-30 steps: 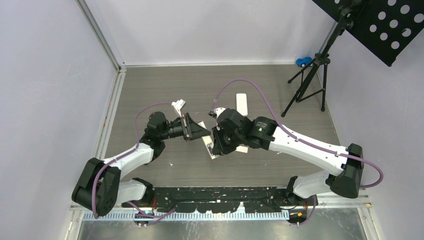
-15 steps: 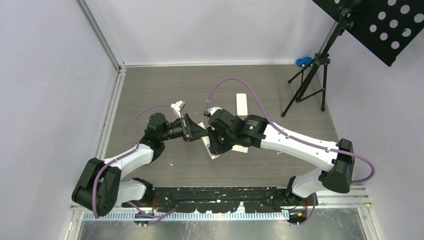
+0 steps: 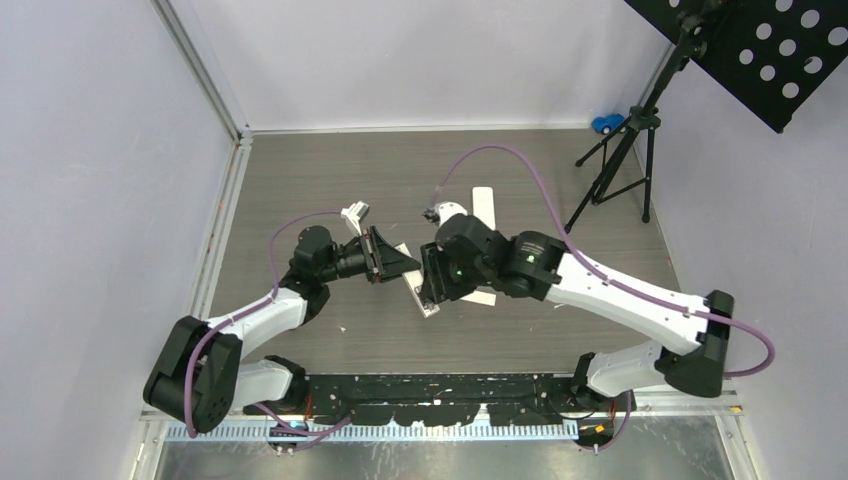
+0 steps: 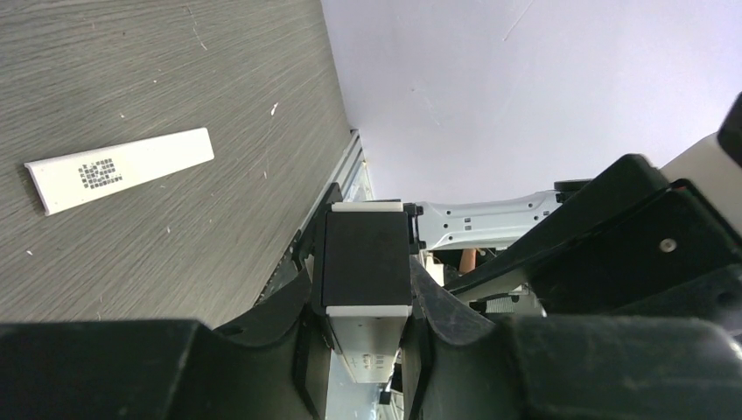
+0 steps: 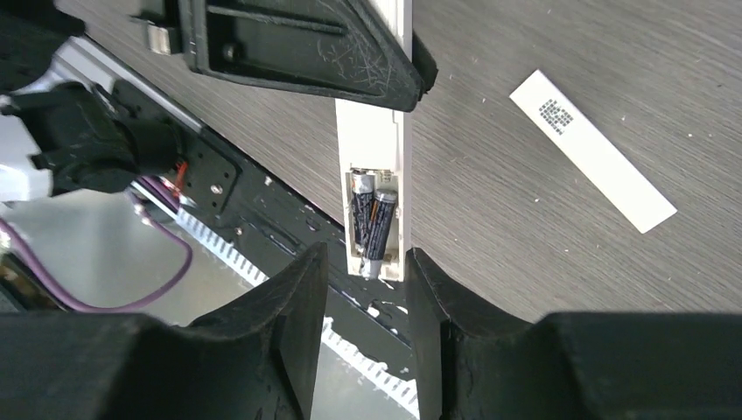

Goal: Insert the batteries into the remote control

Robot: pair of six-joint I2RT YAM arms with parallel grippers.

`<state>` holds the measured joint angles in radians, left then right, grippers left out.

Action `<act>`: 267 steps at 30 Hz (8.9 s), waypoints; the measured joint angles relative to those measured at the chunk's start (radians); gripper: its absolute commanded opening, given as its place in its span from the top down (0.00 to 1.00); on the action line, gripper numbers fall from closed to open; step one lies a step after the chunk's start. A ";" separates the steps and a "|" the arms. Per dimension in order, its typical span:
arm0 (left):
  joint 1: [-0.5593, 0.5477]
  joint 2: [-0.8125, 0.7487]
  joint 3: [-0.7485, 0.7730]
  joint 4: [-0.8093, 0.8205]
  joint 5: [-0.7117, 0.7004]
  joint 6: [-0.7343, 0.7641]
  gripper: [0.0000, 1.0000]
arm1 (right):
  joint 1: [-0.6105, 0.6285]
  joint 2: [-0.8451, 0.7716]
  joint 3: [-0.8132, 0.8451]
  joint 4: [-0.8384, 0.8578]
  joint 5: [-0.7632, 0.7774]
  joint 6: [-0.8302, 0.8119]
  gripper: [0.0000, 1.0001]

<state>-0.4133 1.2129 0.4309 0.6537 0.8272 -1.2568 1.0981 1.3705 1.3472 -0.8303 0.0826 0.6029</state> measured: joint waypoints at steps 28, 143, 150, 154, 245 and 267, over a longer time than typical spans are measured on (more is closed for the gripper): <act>0.000 -0.118 -0.021 0.121 -0.186 -0.422 1.00 | 0.000 -0.618 -0.815 0.983 0.184 0.626 0.34; -0.003 -0.268 0.124 -0.428 -0.217 0.188 0.91 | 0.005 0.008 -0.125 0.347 -0.005 -0.444 0.78; -0.003 -0.271 0.113 -0.429 -0.232 0.181 0.44 | 0.000 0.027 -0.109 0.319 -0.007 -0.473 0.90; 0.004 -0.295 0.109 -0.473 -0.237 0.176 0.19 | 0.000 0.028 -0.109 0.296 -0.016 -0.517 0.91; -0.156 0.422 0.217 -0.433 -0.434 0.293 0.57 | -0.447 -0.157 -0.790 0.444 0.058 0.471 0.47; -0.174 0.513 0.277 -0.392 -0.364 0.274 0.71 | -0.459 -0.064 -0.792 0.620 0.034 0.393 0.46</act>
<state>-0.5877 1.7264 0.7082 0.2619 0.4629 -0.9829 0.6392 1.3067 0.5549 -0.2104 0.1162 0.9962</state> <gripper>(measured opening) 0.347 0.543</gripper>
